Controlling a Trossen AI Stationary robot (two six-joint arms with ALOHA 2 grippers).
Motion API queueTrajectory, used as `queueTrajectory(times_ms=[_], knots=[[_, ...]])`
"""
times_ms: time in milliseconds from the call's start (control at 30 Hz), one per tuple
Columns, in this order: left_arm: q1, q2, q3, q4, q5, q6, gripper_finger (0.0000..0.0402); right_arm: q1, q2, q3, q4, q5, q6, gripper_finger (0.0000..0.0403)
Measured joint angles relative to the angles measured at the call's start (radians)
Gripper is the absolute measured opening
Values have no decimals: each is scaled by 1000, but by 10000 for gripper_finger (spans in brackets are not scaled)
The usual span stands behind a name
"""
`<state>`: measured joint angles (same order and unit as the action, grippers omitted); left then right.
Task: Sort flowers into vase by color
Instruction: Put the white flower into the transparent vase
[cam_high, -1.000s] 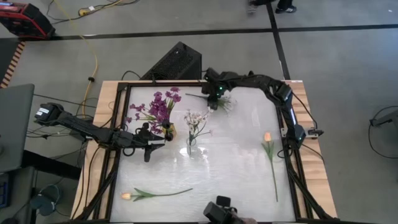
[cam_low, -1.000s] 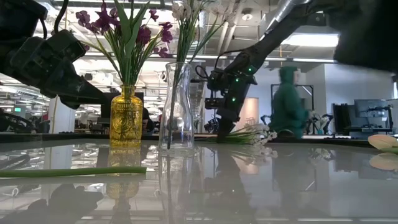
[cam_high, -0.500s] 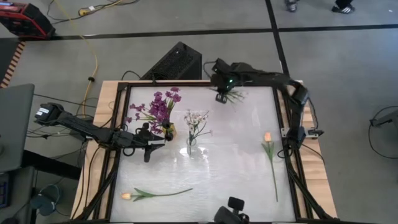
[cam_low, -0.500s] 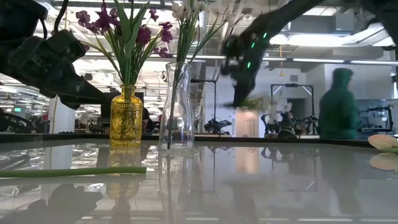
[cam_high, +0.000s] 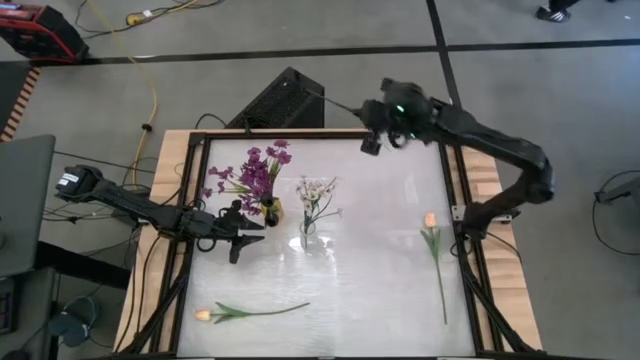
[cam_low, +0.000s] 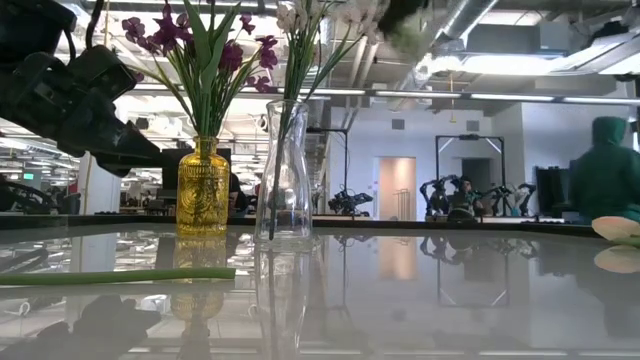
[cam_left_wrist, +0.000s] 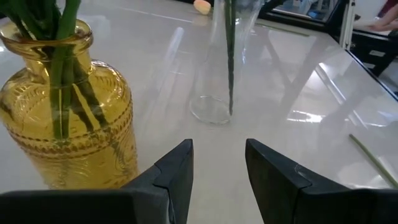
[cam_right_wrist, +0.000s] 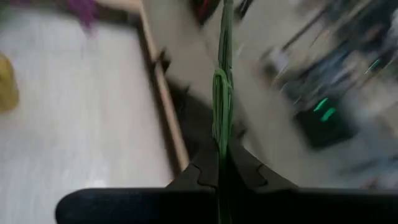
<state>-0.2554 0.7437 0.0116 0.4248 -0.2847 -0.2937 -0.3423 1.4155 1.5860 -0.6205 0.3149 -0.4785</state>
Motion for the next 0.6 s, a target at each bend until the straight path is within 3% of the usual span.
queueTrajectory(times_ms=[167,333,600], knots=[[0,0,0,0,12,28,134,220,-87,1,21,108,-276,32],[0,0,0,0,42,44,134,461,-81,1,-2,214,-620,40],[0,0,0,0,45,78,134,740,34,1,-76,580,-794,32]])
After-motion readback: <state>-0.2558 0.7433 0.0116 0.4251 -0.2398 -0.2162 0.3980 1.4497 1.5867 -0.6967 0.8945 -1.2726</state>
